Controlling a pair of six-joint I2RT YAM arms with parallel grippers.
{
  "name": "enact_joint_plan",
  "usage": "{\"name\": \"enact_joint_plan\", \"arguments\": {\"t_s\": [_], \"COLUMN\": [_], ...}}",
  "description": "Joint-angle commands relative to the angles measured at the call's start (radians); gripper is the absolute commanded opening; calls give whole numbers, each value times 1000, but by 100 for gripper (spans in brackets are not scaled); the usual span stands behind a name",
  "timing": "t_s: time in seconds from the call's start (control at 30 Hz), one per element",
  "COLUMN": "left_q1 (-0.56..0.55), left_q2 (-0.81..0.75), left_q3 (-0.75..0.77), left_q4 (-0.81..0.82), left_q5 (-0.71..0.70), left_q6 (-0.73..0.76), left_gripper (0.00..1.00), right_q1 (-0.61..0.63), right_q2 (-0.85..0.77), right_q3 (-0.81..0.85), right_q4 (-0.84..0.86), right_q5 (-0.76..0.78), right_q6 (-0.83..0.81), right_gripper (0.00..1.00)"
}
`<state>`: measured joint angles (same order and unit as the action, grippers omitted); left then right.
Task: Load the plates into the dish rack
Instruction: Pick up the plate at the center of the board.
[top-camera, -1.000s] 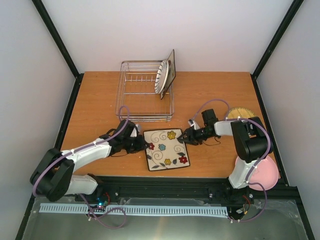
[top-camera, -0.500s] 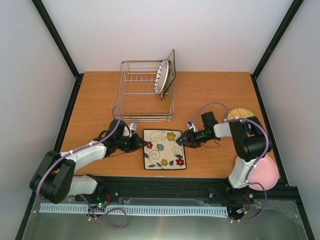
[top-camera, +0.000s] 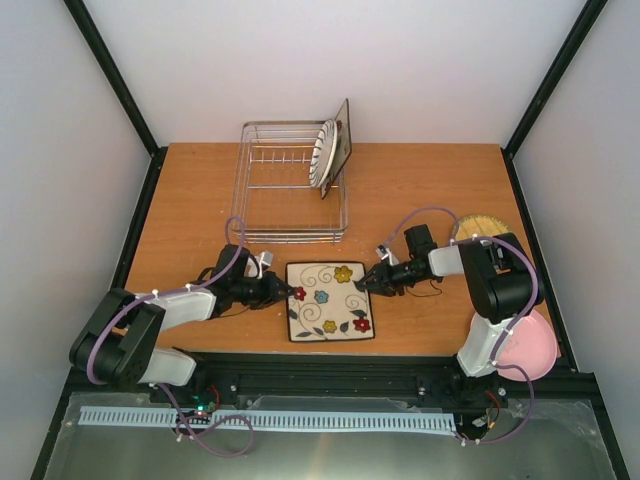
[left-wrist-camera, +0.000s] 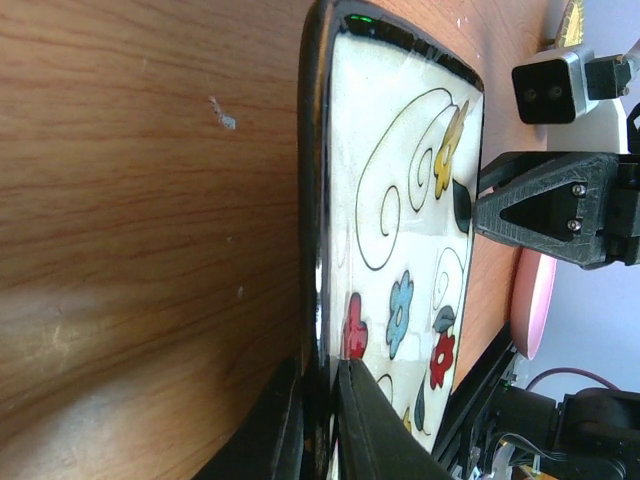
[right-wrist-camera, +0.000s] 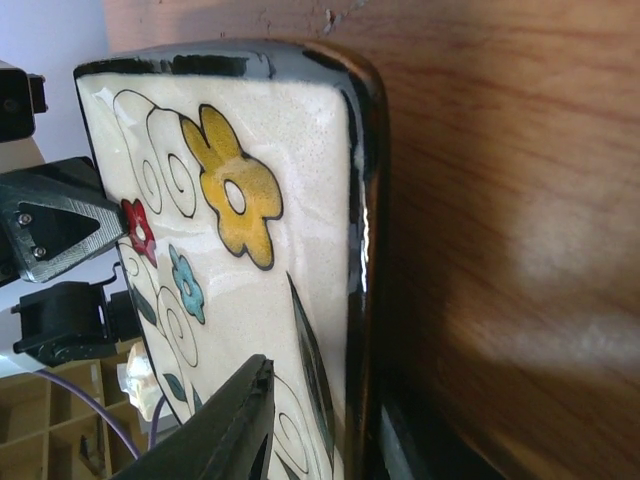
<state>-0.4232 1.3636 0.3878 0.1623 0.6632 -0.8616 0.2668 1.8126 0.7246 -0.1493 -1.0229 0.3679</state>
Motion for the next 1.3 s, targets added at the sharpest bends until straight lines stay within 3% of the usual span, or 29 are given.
{"name": "enact_joint_plan", "arguments": {"t_s": [0.0, 0.13, 0.2, 0.4, 0.6, 0.63, 0.8, 1.1, 1.27], "left_q1": [-51, -51, -51, -51, -51, -51, -52, -51, -51], "left_q2": [19, 29, 32, 22, 17, 19, 20, -50, -117], "left_q3": [51, 48, 51, 100, 101, 98, 102, 78, 86], "left_q4": [98, 119, 110, -40, -65, -50, 18, 59, -7], "left_q5": [89, 96, 98, 58, 57, 65, 107, 135, 104], "left_q6": [8, -2, 3, 76, 90, 86, 68, 37, 31], "left_gripper": [1, 1, 1, 3, 25, 25, 1, 1, 1], "right_q1": [94, 144, 167, 187, 188, 189, 196, 198, 198], "right_q2": [19, 33, 36, -59, -166, -166, -179, -183, -146], "right_q3": [-19, -9, -5, -8, 33, 44, 90, 90, 77], "right_q4": [-8, 22, 41, -23, -99, -99, -80, -75, -12], "right_q5": [-29, -37, -27, 27, 13, 5, -2, 7, 7], "right_q6": [44, 69, 88, 102, 141, 152, 199, 186, 200], "right_gripper": [26, 16, 4, 3, 3, 3, 3, 3, 3]}}
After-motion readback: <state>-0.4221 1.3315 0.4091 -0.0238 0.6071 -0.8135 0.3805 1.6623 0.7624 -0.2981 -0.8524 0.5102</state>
